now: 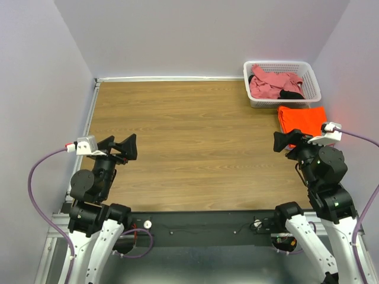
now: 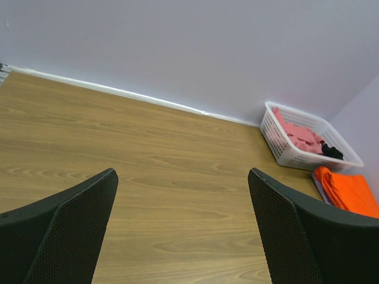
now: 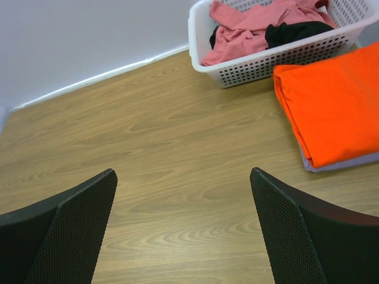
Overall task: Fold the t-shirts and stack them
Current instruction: Grab the tshirt from the pile
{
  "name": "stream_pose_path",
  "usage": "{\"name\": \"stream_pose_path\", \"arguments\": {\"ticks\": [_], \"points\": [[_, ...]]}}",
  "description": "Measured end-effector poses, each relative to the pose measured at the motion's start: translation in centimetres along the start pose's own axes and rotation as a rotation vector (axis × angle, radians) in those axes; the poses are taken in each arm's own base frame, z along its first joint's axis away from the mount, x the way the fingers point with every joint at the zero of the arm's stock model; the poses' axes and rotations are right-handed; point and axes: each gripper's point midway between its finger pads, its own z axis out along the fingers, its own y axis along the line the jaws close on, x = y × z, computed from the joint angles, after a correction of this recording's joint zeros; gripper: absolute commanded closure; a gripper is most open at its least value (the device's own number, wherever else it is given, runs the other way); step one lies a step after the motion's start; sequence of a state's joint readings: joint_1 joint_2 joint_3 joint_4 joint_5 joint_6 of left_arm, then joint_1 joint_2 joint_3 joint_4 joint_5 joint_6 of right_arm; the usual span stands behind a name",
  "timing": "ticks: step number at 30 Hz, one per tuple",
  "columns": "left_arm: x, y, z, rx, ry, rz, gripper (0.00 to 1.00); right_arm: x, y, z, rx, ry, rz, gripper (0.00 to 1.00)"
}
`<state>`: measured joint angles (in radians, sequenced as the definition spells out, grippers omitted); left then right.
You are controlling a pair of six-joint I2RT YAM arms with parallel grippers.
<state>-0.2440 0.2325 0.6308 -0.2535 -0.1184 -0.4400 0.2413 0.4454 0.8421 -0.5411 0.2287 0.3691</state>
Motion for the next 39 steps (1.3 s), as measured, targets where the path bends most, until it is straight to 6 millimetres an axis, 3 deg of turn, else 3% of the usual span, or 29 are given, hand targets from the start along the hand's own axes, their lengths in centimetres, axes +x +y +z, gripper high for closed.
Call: {"name": "stream_pose_path", "arguments": {"ticks": [5,8,11,15,21,24,27,28,33,39], "points": [[1.9,0.0,0.1,0.017,0.027,-0.027,0.01,0.2,-0.4,0.9,0.040,0.022,-0.008,0.00],[3.2,0.3,0.2,0.013,0.052,-0.039,0.02,-0.1,-0.5,2.5,0.085,0.053,-0.024,0.00],[3.9,0.6,0.3,0.006,0.065,-0.041,0.02,-0.4,-0.1,5.4,0.125,0.099,-0.058,0.00],[3.9,0.6,0.4,0.007,0.062,-0.046,0.02,-0.3,0.3,10.6,0.183,0.168,-0.118,0.00],[4.0,0.7,0.5,0.000,0.058,-0.053,0.02,2.5,-0.9,20.0,0.318,0.277,-0.237,0.00],[4.0,0.9,0.6,-0.012,0.051,-0.058,0.03,2.8,-2.7,25.3,0.359,0.282,-0.229,0.05],[4.1,1.2,0.7,-0.025,0.048,-0.061,0.04,3.9,-5.4,28.6,0.406,0.307,-0.217,0.07],[4.1,1.3,0.7,-0.031,0.047,-0.062,0.04,4.3,-6.6,30.6,0.416,0.311,-0.205,0.08],[3.9,1.8,0.8,-0.060,0.035,-0.071,0.05,6.1,-9.7,35.7,0.435,0.338,-0.180,0.11],[3.8,2.1,0.8,-0.080,0.027,-0.081,0.07,7.9,-10.2,40.6,0.365,0.348,-0.169,0.16]]}}
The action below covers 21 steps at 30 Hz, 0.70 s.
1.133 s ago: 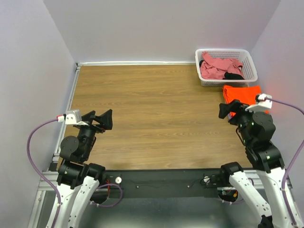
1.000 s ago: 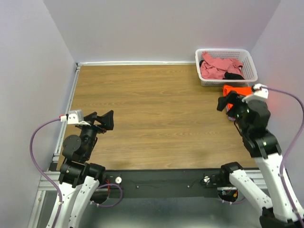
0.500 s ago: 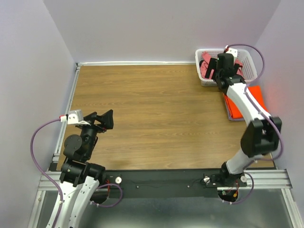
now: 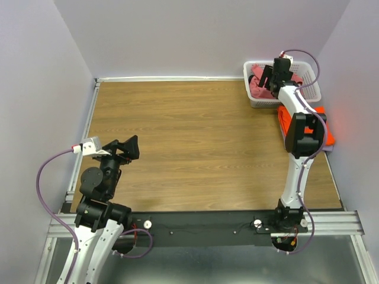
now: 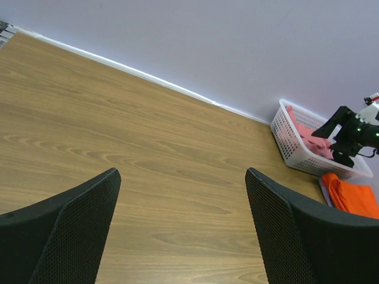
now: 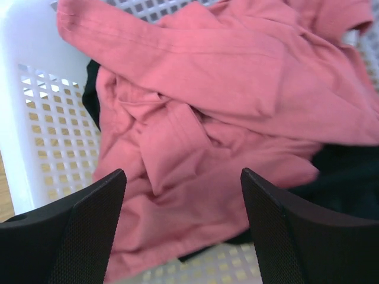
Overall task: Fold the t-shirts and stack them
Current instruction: Grab the tshirt from the pile
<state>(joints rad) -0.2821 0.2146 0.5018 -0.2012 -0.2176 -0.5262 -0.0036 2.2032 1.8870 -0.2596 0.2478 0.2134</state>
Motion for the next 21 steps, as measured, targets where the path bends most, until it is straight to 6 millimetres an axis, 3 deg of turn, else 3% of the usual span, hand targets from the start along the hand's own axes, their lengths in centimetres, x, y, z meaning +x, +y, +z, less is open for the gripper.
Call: {"name": "stream_pose_path", "arguments": {"ticks": [9,12,19,21], "points": [[0.5,0.3,0.3,-0.019,0.017,0.003,0.07,2.4,1.1,2.6,-0.069,0.053,-0.008,0.18],[0.5,0.3,0.3,-0.019,0.017,0.003,0.07,2.9,0.8,2.8,-0.067,0.064,-0.007,0.25],[0.5,0.3,0.3,-0.019,0.017,0.003,0.08,3.3,-0.2,3.1,-0.078,0.079,-0.003,0.59],[0.5,0.3,0.3,-0.018,0.017,0.003,0.08,3.3,-0.2,3.1,-0.090,0.080,-0.004,0.74]]}}
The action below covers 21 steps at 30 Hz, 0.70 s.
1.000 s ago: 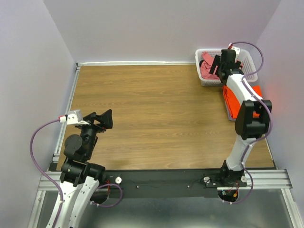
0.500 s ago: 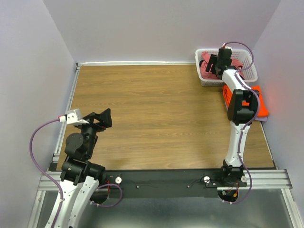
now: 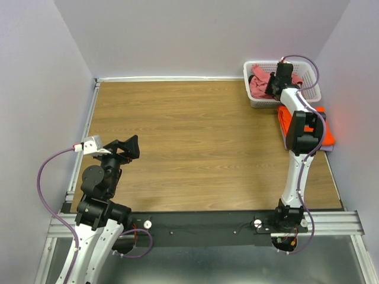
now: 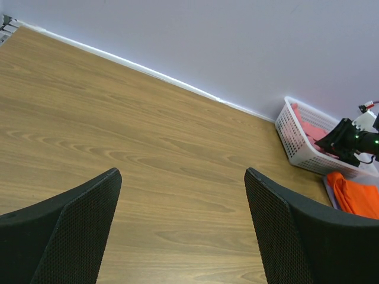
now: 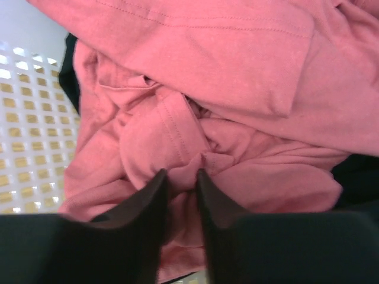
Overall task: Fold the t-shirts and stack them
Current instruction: Grab the tshirt from the pile
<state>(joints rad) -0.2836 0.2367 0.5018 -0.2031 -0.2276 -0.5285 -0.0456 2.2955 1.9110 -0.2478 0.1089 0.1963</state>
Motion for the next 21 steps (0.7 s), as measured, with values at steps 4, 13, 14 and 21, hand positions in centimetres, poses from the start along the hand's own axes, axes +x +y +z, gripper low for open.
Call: {"name": "stream_pose_path", "arguments": {"ticks": [4,13,14,21], "points": [[0.0,0.0,0.0,0.001,0.000,0.000,0.09,0.1,0.2,0.0,-0.023,0.005,-0.016,1.00],[-0.3,-0.2,-0.2,0.009,-0.013,-0.003,0.10,-1.2,1.3,-1.3,-0.104,-0.007,-0.035,1.00],[-0.3,-0.2,-0.2,0.012,-0.013,-0.004,0.10,-2.1,1.8,-2.2,-0.130,-0.021,-0.033,1.00],[-0.5,-0.5,-0.4,0.028,-0.021,-0.007,0.10,-11.7,4.9,-10.9,-0.288,-0.222,-0.038,1.00]]}}
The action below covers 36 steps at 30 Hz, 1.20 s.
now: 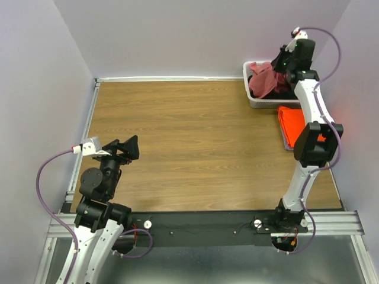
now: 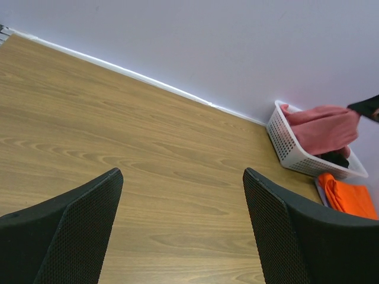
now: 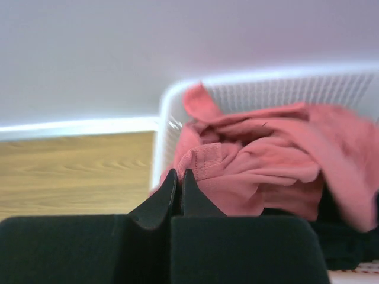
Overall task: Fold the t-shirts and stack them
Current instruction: Grab the tshirt from the pile, then move the tshirt to the center of the board
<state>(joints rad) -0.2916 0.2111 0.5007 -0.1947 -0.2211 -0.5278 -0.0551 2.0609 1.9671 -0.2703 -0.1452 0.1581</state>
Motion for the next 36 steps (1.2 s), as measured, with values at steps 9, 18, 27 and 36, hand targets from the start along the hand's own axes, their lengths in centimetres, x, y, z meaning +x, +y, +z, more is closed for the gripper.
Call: {"name": "stream_pose_path", "arguments": {"ticks": [9,18,27,36], "points": [[-0.4,-0.6,-0.2,0.032,-0.015,-0.003,0.10,-12.5,5.5,-9.8,-0.157,-0.272,-0.052,1.00],[-0.6,-0.9,-0.5,0.054,-0.024,-0.006,0.10,-14.6,12.3,-16.1,-0.475,-0.295,-0.043,1.00],[-0.6,-1.5,-0.5,0.084,-0.022,-0.006,0.10,-12.9,26.8,-23.7,-0.891,-0.272,-0.081,0.99],[-0.5,-1.6,-0.5,0.092,-0.020,-0.005,0.11,-5.5,33.5,-26.6,-1.059,-0.123,-0.081,0.81]]}}
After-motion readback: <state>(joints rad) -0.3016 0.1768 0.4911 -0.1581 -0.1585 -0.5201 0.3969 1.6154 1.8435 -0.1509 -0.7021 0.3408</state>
